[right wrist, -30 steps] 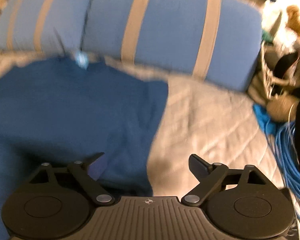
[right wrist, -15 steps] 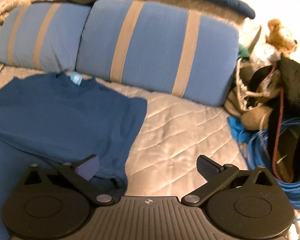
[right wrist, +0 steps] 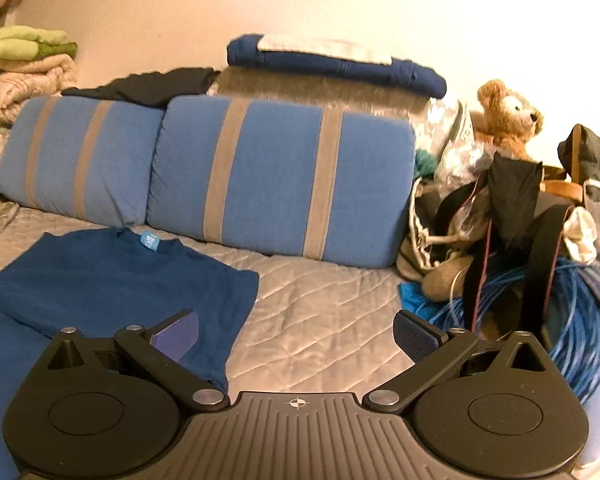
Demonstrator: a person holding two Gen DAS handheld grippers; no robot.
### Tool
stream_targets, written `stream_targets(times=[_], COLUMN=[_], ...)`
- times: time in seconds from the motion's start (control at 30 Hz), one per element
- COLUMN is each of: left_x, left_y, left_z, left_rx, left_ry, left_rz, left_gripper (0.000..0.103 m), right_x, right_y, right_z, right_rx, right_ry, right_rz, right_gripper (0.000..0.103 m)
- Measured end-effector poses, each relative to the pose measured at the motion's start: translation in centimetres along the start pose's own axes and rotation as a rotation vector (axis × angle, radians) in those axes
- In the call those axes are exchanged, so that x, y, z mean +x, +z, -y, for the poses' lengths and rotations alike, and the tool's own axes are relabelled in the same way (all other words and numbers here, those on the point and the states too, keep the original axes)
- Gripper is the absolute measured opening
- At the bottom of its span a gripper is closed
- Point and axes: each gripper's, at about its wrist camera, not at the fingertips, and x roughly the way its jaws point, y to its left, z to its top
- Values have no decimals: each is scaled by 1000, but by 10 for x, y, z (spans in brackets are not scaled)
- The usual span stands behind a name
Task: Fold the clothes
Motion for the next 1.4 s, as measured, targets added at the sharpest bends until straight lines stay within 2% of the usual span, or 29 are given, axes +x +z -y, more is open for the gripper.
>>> stream_targets(times=[0.17,0.5,0.73,0.87,1.0,1.1,1.23,1.4], left_x=[-24,1,13,19,32,39,38,34], left_y=[-1,-60,-96,-111,-134,-150,-155,-149], left_z=[-11,-13,-27,-35,-47,-53,-55,-56], left_rx=[14,-146,-279,-356,-507,-609,-655,-647], left_ry=[38,-69,-195,-309,-444,-482,-487,-483], left_rz=[-2,-73,-96,-115,-166,-185,-168,-159], left_gripper=[75,74,74,74,74,73,73,73], right_x=[-30,-35,-33,-34,-35,-37,-38,-37], right_y=[6,-33,-60,-67,-74,-80,-95,-121], right_z=[12,-4,-16,-16,-15,-14,-8,-6], right_rx=[-31,17,71,85,99,126,217,351], right_ry=[44,109,153,162,171,187,264,403], right_rz=[-21,-113,-175,-198,-220,-242,-303,-398], right_gripper=[103,103,103,103,103,103,102,94])
